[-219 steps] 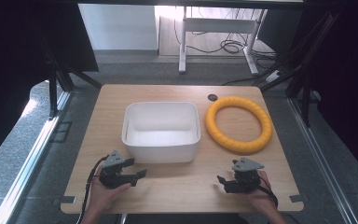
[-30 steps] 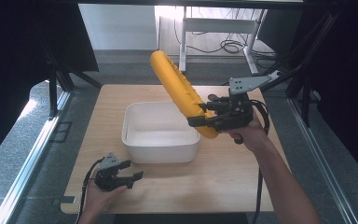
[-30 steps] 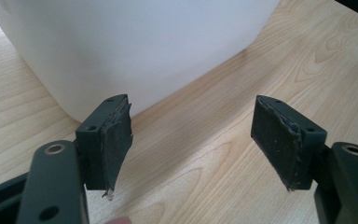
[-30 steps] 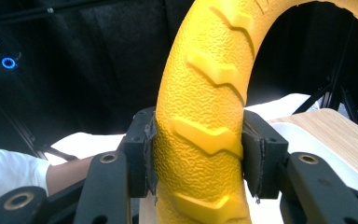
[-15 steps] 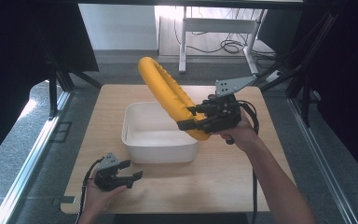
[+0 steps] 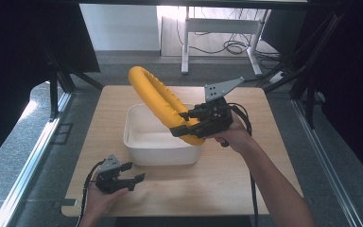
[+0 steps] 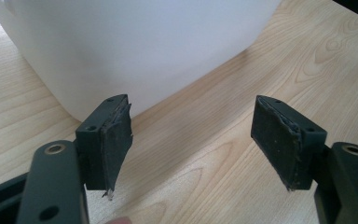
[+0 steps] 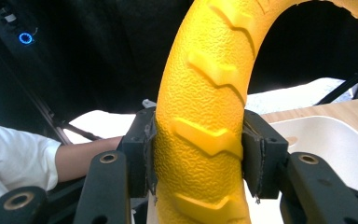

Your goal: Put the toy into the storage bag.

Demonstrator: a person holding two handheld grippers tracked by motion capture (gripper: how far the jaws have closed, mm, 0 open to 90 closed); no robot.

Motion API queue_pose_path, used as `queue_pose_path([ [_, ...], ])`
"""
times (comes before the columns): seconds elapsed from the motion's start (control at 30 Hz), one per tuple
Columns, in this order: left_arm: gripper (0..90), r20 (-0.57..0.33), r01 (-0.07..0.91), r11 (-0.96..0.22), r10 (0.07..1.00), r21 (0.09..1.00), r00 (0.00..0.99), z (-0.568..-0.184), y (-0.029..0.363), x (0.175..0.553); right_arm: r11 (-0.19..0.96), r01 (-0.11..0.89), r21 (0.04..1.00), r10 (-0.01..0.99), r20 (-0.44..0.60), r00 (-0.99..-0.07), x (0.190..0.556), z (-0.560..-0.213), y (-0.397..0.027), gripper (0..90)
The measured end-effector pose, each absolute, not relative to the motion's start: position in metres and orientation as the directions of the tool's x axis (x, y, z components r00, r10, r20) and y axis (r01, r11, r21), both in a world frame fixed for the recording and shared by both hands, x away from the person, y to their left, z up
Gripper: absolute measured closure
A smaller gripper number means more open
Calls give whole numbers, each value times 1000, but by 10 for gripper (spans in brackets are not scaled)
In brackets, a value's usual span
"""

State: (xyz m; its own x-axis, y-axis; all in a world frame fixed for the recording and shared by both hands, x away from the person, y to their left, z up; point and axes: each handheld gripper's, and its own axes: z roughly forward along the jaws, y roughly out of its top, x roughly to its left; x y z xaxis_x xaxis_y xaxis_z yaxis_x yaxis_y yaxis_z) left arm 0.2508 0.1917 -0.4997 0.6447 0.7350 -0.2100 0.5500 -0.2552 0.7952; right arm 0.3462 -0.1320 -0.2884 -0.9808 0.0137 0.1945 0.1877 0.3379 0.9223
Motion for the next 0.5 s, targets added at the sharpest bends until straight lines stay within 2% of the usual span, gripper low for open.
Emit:
queue_pose_path([
  [0.5, 290, -210, 552, -257, 735, 793, 645, -500, 191, 251, 378, 185, 907, -14, 206, -978, 351, -296, -123, 519],
])
